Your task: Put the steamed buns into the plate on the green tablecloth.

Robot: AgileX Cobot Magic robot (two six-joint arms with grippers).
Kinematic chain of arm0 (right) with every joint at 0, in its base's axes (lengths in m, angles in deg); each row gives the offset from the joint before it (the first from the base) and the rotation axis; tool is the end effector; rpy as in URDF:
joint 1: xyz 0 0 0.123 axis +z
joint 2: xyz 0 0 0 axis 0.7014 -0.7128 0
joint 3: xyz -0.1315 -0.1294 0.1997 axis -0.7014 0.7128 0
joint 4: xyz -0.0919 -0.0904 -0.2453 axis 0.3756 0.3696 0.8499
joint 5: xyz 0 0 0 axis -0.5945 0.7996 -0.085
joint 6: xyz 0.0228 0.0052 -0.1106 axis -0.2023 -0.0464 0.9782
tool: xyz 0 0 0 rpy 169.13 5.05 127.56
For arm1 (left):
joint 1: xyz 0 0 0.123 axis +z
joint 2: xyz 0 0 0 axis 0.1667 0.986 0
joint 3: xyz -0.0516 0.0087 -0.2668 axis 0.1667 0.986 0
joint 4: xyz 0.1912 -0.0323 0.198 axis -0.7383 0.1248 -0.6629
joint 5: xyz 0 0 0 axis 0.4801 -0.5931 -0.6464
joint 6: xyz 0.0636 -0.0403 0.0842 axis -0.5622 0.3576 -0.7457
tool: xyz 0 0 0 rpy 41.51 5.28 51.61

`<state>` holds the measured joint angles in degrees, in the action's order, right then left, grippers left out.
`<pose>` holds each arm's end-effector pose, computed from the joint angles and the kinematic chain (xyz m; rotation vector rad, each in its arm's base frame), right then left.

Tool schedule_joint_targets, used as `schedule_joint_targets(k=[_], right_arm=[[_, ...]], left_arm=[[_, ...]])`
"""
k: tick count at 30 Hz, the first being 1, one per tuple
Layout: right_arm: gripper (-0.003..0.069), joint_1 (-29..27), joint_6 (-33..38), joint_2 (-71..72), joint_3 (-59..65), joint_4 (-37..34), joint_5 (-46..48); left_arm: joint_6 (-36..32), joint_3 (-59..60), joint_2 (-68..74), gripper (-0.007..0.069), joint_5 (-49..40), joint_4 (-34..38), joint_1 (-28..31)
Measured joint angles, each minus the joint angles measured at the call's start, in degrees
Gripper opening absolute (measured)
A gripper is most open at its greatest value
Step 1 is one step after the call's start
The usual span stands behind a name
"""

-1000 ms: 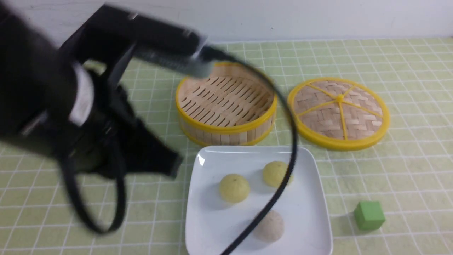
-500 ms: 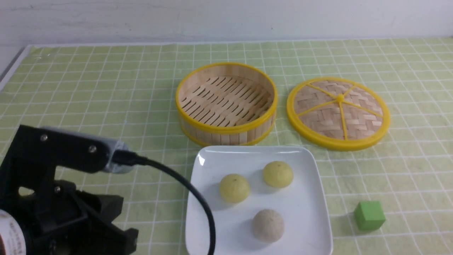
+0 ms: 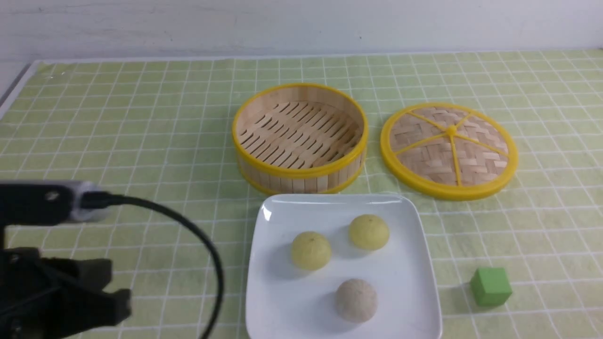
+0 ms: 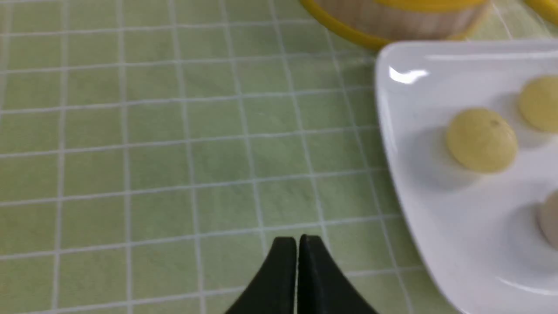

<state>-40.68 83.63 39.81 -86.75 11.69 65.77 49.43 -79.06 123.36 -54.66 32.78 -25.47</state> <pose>0.1112 0.0056 0.1648 0.0008 1.8956 0.0682 0.1568 -0.0722 0.2544 0.1108 2.1943 -0.2481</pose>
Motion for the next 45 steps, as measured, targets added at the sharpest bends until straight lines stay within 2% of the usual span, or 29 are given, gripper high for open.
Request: schedule_joint_targets(k=[3,4,5,6,9,12,21,30,38,45], right_arm=[[0.0030,0.00,0.00,0.00,0.00,0.00,0.00],[0.0030,0.00,0.00,0.00,0.00,0.00,0.00],[0.0031,0.00,0.00,0.00,0.00,0.00,0.00],[0.0031,0.00,0.00,0.00,0.00,0.00,0.00],[0.0036,0.00,0.00,0.00,0.00,0.00,0.00],[0.0039,0.00,0.00,0.00,0.00,0.00,0.00],[0.0045,0.00,0.00,0.00,0.00,0.00,0.00],[0.0057,0.00,0.00,0.00,0.00,0.00,0.00],[0.0070,0.00,0.00,0.00,0.00,0.00,0.00],[0.0081,0.00,0.00,0.00,0.00,0.00,-0.05]], left_arm=[[-8.21,6.80,-8.54,0.0033,5.11,6.02,10.83],[-9.65,7.29,-9.08,0.0034,5.41,6.96,12.20],[-15.68,11.32,-13.54,0.0034,7.95,10.36,17.44],[-16.44,12.36,-14.78,0.0034,8.23,11.29,18.03],[-28.83,20.52,-26.29,0.0036,13.57,18.22,26.63],[-34.32,25.47,-32.41,0.0036,16.54,20.74,30.40],[-35.98,29.99,-36.94,0.0044,16.29,20.27,32.49],[-36.16,29.99,-36.94,0.0052,16.24,20.80,38.02],[-36.16,29.99,-36.94,0.0054,16.24,20.57,38.01],[-36.16,29.99,-36.94,0.0055,16.24,19.81,35.81]])
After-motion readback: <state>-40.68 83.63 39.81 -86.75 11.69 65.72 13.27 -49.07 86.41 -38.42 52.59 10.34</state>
